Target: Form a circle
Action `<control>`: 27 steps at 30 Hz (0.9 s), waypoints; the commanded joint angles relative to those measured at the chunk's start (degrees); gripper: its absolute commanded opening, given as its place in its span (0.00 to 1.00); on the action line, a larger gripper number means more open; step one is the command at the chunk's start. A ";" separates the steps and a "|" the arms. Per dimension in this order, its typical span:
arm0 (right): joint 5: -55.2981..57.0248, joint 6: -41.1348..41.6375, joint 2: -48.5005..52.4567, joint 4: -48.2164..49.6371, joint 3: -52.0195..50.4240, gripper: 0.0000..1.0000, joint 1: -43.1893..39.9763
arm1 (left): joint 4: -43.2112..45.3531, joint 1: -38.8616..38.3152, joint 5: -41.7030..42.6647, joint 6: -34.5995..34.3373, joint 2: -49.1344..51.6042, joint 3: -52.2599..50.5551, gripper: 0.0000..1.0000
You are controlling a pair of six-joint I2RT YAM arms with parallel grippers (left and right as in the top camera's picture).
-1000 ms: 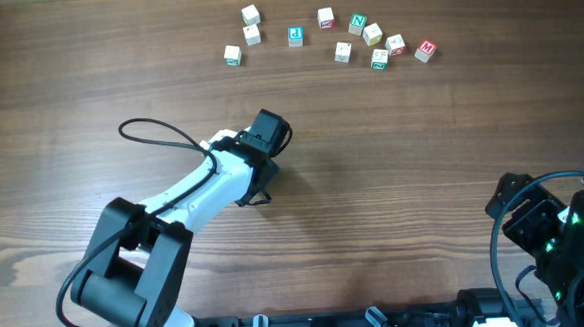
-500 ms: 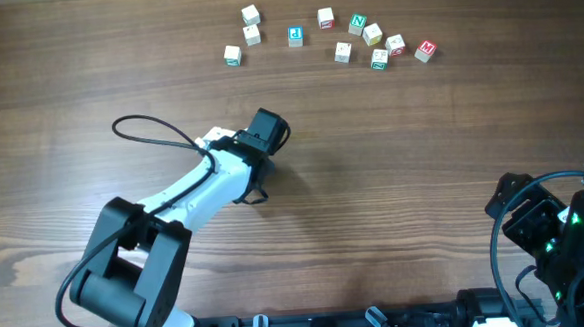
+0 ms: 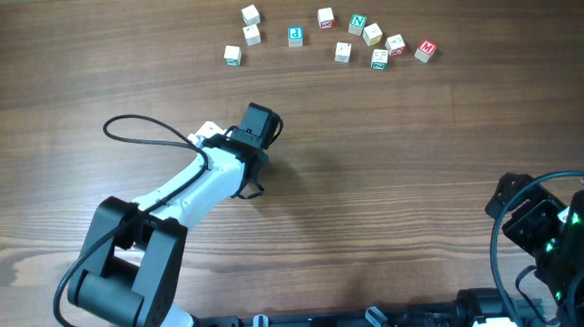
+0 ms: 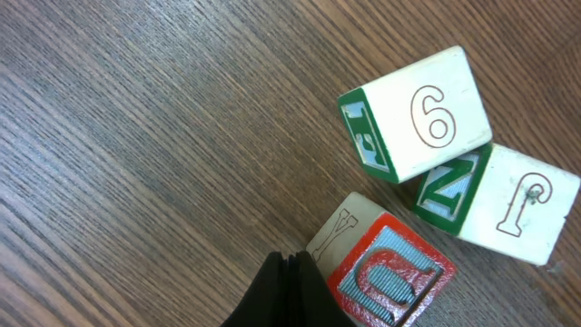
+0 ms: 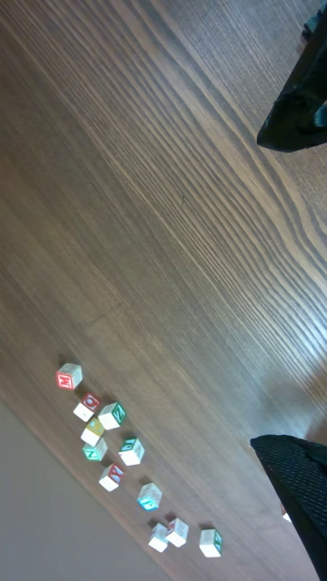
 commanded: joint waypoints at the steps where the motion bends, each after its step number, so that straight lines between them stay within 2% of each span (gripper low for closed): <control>1: 0.33 0.39 -0.31 -0.09 0.04 1.00 0.11 | 0.28 0.26 -1.66 -0.98 0.39 -0.37 0.04; 9: 0.35 0.39 -0.31 -0.09 0.04 1.00 0.13 | -1.73 0.20 -1.60 -1.25 0.37 -0.37 0.04; 11: 0.33 0.37 -0.31 -0.09 0.04 1.00 0.11 | -5.18 0.00 -1.60 -4.28 -0.68 -0.35 0.04; 15: 0.33 0.39 -0.31 -0.09 0.04 1.00 0.11 | -9.66 -0.09 -5.70 -4.52 -10.51 -0.24 0.04; 19: 0.33 0.39 -0.31 -0.09 0.04 1.00 0.11 | -7.82 0.66 -8.90 -3.41 -21.14 -0.24 0.04; 20: 0.35 0.39 -0.31 -0.09 0.04 1.00 0.11 | -5.86 1.25 -9.40 -0.87 -24.20 -0.24 0.04; 23: 0.33 0.39 -0.31 -0.09 0.04 1.00 0.13 | -1.97 1.77 -9.46 2.03 -25.35 -0.24 0.04; 27: 0.35 0.39 -0.31 -0.09 0.04 1.00 0.11 | 1.77 1.77 -10.62 2.08 -24.06 -0.24 0.04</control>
